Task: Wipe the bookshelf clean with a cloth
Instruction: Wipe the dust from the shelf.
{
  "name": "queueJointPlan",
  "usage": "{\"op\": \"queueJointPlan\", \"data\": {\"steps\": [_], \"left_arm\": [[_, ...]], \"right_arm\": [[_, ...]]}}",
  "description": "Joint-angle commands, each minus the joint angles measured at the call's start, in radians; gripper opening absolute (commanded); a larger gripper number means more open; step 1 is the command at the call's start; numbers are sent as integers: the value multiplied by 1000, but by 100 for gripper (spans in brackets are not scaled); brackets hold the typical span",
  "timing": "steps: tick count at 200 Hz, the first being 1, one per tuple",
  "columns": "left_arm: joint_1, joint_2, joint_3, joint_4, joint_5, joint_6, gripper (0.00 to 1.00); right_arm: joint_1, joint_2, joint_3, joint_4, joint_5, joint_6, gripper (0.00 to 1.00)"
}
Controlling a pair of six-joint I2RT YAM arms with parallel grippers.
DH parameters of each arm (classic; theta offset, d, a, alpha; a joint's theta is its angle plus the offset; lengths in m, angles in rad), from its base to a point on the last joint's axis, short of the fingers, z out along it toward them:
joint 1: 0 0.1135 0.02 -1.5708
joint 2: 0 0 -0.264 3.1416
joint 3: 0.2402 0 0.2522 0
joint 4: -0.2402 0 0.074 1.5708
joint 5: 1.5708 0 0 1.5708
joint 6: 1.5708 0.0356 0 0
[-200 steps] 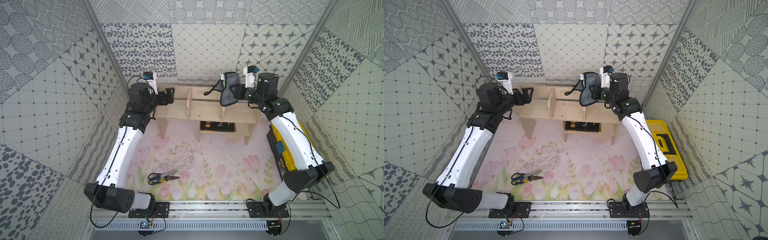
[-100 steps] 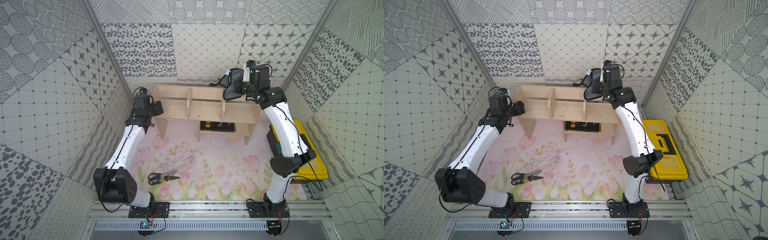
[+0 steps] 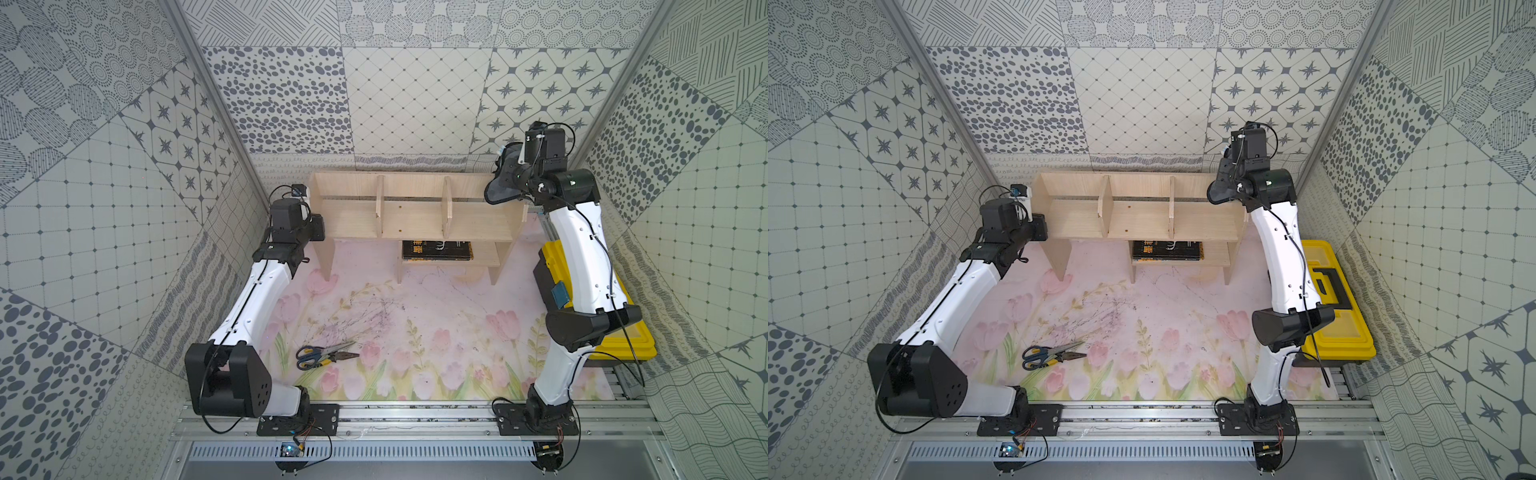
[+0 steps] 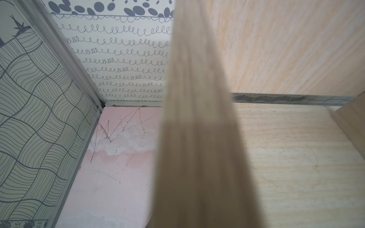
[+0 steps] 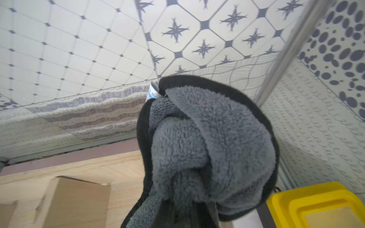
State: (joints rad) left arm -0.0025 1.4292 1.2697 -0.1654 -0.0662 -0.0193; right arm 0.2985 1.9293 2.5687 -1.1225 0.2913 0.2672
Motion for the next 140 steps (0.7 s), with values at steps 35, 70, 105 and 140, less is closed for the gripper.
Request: {"op": "queueJointPlan", "data": {"steps": [35, 70, 105, 140], "left_arm": [[-33, -23, -46, 119, -90, -170, 0], [-35, -13, -43, 118, -68, -169, 0], [-31, -4, -41, 116, -66, -159, 0], [-21, 3, -41, 115, -54, -160, 0]], "right_arm": [[151, 225, 361, -104, -149, 13, 0], [139, 220, 326, -97, -124, 13, 0], [65, 120, 207, -97, -7, 7, 0], [-35, -33, -13, -73, 85, -20, 0]]}}
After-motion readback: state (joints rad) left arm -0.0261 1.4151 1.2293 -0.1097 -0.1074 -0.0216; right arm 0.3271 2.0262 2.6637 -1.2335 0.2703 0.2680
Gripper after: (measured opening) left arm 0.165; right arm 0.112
